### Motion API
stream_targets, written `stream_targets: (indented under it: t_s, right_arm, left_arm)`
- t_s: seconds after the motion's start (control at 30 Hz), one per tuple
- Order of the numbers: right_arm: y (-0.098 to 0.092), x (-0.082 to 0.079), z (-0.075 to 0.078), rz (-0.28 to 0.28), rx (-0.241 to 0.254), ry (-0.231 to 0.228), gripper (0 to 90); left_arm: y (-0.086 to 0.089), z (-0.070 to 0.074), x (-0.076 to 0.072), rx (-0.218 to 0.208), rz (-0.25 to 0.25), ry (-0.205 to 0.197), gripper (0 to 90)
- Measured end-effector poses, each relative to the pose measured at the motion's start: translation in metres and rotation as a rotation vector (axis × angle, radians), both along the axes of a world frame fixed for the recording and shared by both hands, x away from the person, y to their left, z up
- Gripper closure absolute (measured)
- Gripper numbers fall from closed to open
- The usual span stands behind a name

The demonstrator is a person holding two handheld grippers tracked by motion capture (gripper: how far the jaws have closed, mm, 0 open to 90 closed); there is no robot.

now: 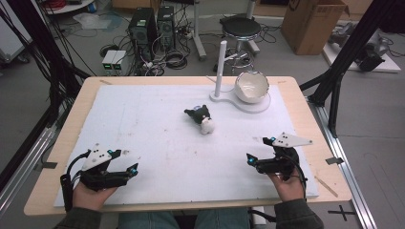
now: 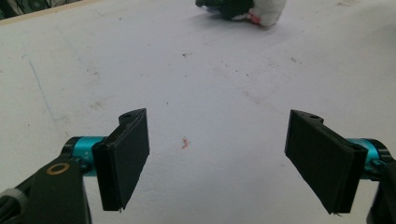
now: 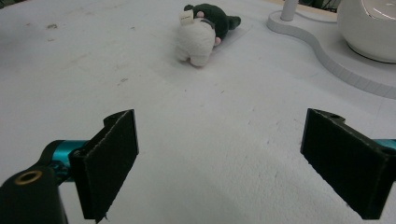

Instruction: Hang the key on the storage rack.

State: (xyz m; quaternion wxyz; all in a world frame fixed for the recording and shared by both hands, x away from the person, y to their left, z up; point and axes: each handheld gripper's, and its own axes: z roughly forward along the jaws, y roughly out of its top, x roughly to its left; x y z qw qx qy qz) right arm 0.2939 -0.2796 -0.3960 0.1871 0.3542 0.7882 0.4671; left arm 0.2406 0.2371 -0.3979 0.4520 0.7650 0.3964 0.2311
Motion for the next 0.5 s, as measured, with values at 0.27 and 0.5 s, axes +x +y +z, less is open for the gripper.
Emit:
stream_targets:
  t_s: [0.27, 0.5]
  right_arm:
    - [-0.0009, 0.0023, -0.0019, -0.004, -0.003, -0.001, 10.5]
    - [0.0016, 0.0028, -0.0024, 0.000, -0.007, -0.003, 10.5]
  left_arm:
    - [-0.0004, -0.0004, 0.0023, 0.002, -0.006, 0.002, 22.3]
    - [-0.0007, -0.0004, 0.0027, -0.003, -0.003, -0.002, 22.3]
